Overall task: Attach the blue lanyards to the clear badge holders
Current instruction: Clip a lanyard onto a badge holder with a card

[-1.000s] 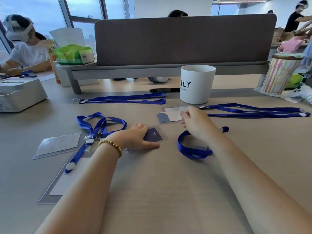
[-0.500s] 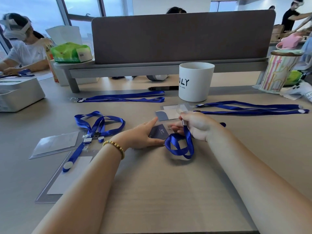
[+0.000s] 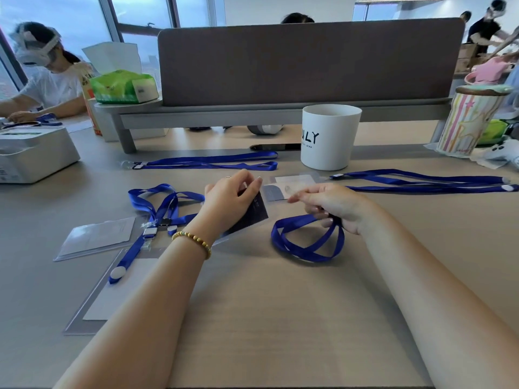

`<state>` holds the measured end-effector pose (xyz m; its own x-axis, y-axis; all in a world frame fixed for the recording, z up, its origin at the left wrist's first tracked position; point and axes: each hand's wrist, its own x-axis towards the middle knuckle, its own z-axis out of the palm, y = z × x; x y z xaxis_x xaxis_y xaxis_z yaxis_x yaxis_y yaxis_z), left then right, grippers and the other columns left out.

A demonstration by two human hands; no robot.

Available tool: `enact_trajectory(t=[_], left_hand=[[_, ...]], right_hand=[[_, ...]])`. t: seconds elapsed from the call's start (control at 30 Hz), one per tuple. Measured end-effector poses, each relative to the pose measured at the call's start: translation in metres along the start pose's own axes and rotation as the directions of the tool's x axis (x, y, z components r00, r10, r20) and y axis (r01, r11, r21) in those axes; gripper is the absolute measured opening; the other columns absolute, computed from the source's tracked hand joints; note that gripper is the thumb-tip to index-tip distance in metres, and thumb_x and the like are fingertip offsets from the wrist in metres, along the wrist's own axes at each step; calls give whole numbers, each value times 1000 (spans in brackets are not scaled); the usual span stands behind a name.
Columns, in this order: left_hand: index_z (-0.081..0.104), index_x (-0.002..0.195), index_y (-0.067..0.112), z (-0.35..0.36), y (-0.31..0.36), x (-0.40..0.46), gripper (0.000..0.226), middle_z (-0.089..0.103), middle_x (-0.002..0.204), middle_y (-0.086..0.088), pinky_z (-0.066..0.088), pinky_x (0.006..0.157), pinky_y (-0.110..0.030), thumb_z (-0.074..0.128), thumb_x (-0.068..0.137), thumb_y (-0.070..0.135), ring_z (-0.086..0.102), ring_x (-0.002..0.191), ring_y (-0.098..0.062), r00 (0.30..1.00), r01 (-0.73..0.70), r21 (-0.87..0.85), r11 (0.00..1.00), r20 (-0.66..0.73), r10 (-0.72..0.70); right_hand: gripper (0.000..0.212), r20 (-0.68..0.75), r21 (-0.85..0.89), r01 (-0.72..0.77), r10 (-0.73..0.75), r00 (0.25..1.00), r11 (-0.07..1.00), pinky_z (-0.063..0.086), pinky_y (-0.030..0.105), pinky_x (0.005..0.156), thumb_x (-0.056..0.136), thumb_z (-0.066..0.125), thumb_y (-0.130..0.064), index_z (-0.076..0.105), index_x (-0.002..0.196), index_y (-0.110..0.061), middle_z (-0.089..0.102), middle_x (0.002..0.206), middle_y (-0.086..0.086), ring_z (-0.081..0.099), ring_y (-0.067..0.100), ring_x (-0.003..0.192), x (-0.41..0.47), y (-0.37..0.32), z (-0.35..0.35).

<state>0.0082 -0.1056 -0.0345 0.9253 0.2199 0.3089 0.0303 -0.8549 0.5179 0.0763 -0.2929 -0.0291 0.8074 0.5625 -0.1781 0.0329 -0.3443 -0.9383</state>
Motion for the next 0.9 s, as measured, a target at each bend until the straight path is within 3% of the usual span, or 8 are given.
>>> enact_trajectory(t=[0.17,0.4,0.7,0.9], left_hand=[[48,90,27,2,3,-2,23,53,87,8,22,99,-37,35,95,45,41,91,-13,994,-109,105,988,21,108],[48,91,28,5,5,-1,22,52,90,9,19,100,-37,34,95,45,40,93,-11,982,-173,112,979,94,163],[50,93,25,9,4,0,23,50,86,10,21,101,-38,35,95,43,41,93,-12,976,-188,111,976,132,173],[51,100,26,8,-1,1,26,55,94,5,25,100,-39,34,95,46,46,97,-16,975,-131,179,975,201,94]], right_hand=[[25,42,-258,-12,24,999,966,30,20,47,93,54,-34,72,95,-18,39,52,-9,34,9,51,-2,0,5],[18,115,-233,-4,32,993,972,30,19,44,92,57,-29,70,92,-18,37,38,-13,32,8,45,-3,0,9],[24,298,-155,73,-24,954,985,33,15,43,98,46,-25,68,94,-17,36,47,-10,32,5,44,-6,1,8],[24,290,-109,61,-27,957,992,34,17,43,101,38,-18,60,93,-16,44,56,-6,35,6,47,-5,4,12]])
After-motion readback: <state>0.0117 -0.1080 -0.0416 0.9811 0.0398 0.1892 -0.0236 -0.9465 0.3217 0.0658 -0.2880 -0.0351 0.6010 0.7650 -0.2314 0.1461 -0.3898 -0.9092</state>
